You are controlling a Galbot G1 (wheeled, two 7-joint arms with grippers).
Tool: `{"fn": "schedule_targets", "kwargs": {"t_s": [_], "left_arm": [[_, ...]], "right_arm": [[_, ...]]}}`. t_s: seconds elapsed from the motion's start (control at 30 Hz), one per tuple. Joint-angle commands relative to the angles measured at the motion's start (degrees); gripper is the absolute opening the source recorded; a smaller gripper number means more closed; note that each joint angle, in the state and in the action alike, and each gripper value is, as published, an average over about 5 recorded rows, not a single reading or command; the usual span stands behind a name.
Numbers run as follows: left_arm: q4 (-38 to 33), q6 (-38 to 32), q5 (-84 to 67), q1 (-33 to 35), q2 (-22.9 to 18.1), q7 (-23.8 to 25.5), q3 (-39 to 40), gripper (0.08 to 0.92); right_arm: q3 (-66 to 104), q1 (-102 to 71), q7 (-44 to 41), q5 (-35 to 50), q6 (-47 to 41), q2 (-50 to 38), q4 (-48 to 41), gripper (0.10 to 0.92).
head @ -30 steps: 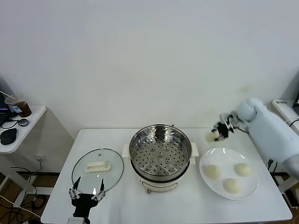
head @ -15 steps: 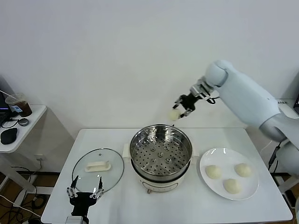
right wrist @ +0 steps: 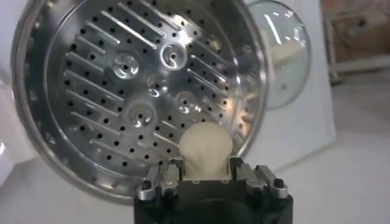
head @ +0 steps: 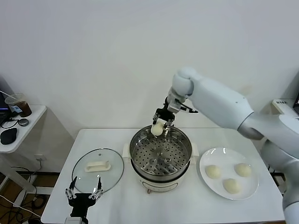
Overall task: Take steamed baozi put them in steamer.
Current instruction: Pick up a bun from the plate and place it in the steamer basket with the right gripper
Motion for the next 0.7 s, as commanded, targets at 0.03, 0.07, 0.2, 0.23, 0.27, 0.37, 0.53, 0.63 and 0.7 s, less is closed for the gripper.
{"fn": "schedule_targets", "kwargs": {"t_s": [0.03, 0.07, 0.2, 0.23, 0.27, 0.37, 0.53, 0.63, 0.7], "left_arm": [[-0.3, 0.3, -0.9, 0.0, 0.0, 0.0, 0.0, 0.823], [-0.4, 0.4, -1.0, -0.1, -0.1, 0.1, 0.0, 0.823], [-0.3, 0.6, -1.4, -0.3, -0.1, 0.2, 0.0, 0.823], [-0.2, 0.7, -1.4, -0.3, -0.1, 0.2, 0.0, 0.823], [-0.2, 0.7, -1.5, -0.4, -0.1, 0.2, 0.0, 0.823], [-0.1, 0.8, -1.5, -0.4, -0.1, 0.2, 0.0, 0.823], [-0.1, 0.8, -1.6, -0.4, -0.1, 0.2, 0.0, 0.823], [-0.2, 0.9, -1.6, -0.4, -0.1, 0.2, 0.0, 0.823], [-0.2, 0.9, -1.6, -0.4, -0.2, 0.1, 0.0, 0.823]], "right_arm": [[-1.5, -1.2, 1.4, -7.2, 4.0, 1.8, 0.4, 0.464], [-1.3, -1.6, 1.5, -7.7, 4.0, 2.0, 0.0, 0.464], [-0.9, -2.9, 1.6, -8.9, 4.0, 2.3, -1.0, 0.466], [-0.7, -3.2, 1.6, -9.6, 4.0, 2.4, -1.2, 0.467], [-0.5, -3.6, 1.6, -10.3, 4.0, 2.4, -1.3, 0.467], [0.0, -4.3, 1.7, -11.5, 4.0, 2.5, -1.8, 0.467], [0.4, -5.2, 2.7, -12.3, 4.0, 2.6, -2.4, 0.467], [0.6, -5.7, 4.4, -13.0, 3.9, 2.7, -2.5, 0.473], [0.7, -5.9, 5.6, -13.5, 3.9, 2.8, -2.7, 0.493]]}}
